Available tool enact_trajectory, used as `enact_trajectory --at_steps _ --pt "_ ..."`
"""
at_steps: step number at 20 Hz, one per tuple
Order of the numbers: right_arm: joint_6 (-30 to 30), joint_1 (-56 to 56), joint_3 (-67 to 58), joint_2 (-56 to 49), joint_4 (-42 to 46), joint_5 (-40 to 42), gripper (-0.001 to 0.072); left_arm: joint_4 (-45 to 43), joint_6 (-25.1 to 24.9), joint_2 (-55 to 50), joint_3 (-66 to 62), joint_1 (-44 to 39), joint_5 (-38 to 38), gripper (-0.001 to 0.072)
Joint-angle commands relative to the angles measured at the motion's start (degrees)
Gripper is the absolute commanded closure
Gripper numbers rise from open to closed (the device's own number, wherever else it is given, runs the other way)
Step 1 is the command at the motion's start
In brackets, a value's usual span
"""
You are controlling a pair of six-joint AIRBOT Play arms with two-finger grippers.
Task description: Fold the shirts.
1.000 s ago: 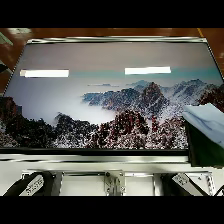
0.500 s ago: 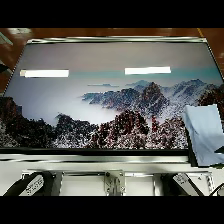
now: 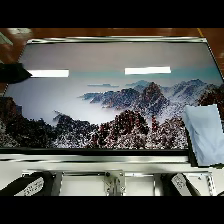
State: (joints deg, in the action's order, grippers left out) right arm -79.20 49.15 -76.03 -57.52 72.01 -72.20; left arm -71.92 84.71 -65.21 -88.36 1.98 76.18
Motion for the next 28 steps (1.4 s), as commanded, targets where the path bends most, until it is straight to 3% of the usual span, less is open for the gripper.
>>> enact_trajectory --at_steps 1,2,3,6,10,28 --pt "0.2 -19.8 -2.3 -0.7 2.0 -0.6 0.0054 -18.6 6.3 -6.6 0.0 -15.9 2.0 0.0543" --pt "-1.0 -25.0 -2.3 -2.8 5.0 -5.3 0.0053 -19.3 6.2 -9.4 0.0 -19.5 3.8 0.0310" --pt "-1.4 -29.0 -2.3 -5.2 6.1 -9.4 0.0054 -19.2 6.3 -11.9 0.0 -21.9 5.4 0.0218" --pt "-2.3 -36.5 -2.3 -11.6 6.2 -14.3 0.0054 -19.1 6.4 -18.2 0.0 -25.8 8.5 0.0219" --pt "-3.5 -40.5 -2.3 -14.2 6.6 -13.3 0.0053 -18.7 7.5 -19.4 -0.1 -25.6 7.0 0.0226" --pt "-3.5 -40.7 -2.3 -14.2 5.7 -11.1 0.0054 -18.6 7.5 -19.9 -0.1 -23.7 4.1 0.0225"
